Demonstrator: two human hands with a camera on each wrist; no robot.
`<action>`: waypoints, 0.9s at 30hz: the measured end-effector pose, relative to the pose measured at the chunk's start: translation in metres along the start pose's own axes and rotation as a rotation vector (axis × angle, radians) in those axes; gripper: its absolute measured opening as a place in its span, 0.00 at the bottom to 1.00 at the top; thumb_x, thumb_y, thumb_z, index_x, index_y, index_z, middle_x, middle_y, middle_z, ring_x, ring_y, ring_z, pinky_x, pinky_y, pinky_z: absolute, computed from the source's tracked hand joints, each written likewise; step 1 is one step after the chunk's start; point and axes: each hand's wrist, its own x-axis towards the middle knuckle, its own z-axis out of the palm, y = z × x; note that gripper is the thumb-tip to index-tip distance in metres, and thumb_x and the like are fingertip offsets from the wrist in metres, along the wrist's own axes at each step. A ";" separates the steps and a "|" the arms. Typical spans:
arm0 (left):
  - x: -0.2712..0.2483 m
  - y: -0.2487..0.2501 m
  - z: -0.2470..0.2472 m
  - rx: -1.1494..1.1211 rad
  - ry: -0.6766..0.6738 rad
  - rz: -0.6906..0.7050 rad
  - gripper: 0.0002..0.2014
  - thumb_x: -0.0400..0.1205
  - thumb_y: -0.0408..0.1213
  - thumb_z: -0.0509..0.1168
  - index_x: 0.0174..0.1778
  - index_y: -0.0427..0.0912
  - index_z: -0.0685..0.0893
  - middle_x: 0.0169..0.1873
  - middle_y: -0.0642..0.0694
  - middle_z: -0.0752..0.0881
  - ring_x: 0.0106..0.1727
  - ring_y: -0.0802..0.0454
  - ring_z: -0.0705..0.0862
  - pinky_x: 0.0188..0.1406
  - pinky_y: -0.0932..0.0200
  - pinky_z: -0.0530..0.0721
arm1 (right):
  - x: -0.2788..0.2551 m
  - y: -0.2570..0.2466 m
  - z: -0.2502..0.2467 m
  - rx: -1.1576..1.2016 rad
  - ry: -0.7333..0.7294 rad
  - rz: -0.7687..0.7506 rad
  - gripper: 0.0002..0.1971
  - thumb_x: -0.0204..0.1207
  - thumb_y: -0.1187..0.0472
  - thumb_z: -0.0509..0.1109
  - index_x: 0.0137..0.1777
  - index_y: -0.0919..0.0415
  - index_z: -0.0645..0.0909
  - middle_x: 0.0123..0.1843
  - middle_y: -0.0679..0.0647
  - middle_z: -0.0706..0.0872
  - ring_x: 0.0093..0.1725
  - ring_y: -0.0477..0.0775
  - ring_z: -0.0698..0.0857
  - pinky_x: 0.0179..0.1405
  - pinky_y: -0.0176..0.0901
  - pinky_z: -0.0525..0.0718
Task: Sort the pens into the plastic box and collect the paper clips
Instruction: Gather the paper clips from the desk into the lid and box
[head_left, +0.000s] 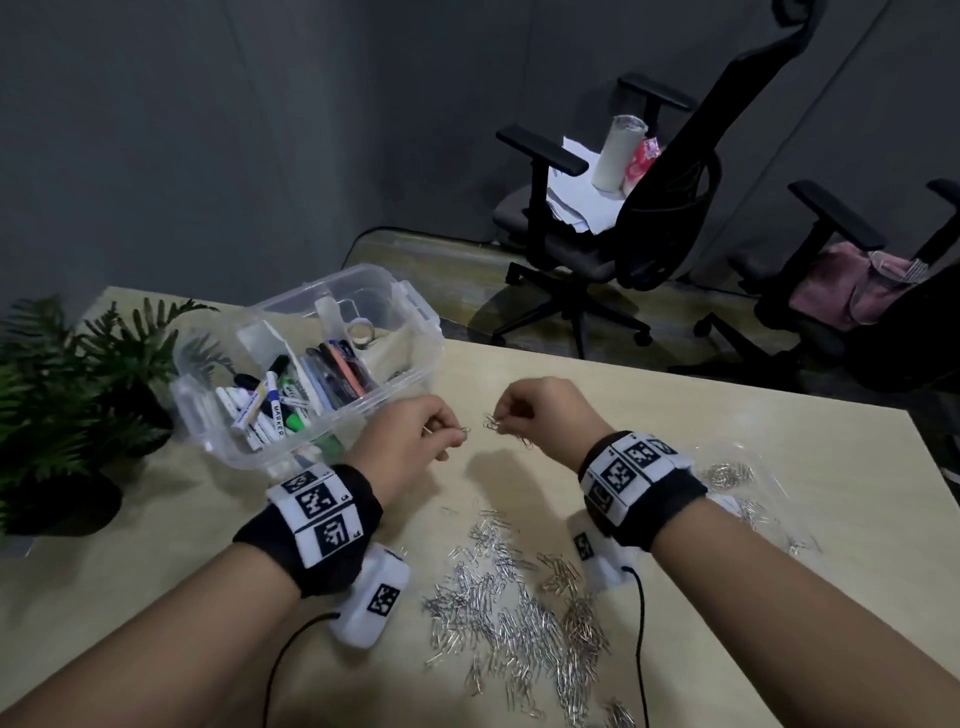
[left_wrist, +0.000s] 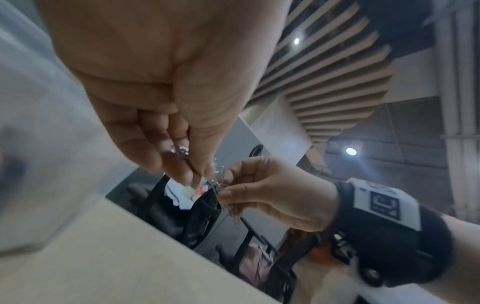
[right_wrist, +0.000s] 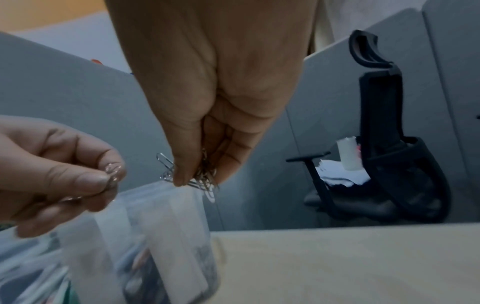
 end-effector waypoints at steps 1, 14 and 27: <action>-0.001 0.004 -0.010 -0.015 0.014 -0.008 0.03 0.77 0.33 0.72 0.40 0.41 0.85 0.30 0.51 0.86 0.30 0.56 0.85 0.34 0.62 0.81 | 0.009 -0.010 -0.005 0.004 0.018 -0.026 0.04 0.71 0.67 0.76 0.44 0.63 0.86 0.37 0.49 0.83 0.36 0.47 0.79 0.34 0.30 0.72; 0.003 -0.009 -0.084 -0.150 0.172 -0.046 0.02 0.75 0.27 0.72 0.40 0.36 0.85 0.32 0.42 0.89 0.24 0.63 0.81 0.26 0.73 0.77 | 0.115 -0.083 0.027 -0.142 0.070 -0.087 0.09 0.73 0.62 0.76 0.52 0.62 0.86 0.49 0.57 0.89 0.51 0.55 0.85 0.48 0.35 0.74; 0.066 -0.016 -0.058 0.235 0.153 0.029 0.06 0.78 0.39 0.71 0.43 0.40 0.88 0.38 0.48 0.87 0.40 0.51 0.83 0.47 0.57 0.81 | 0.085 -0.031 0.014 0.120 0.300 -0.049 0.07 0.70 0.64 0.78 0.48 0.62 0.86 0.46 0.52 0.81 0.41 0.49 0.82 0.46 0.34 0.76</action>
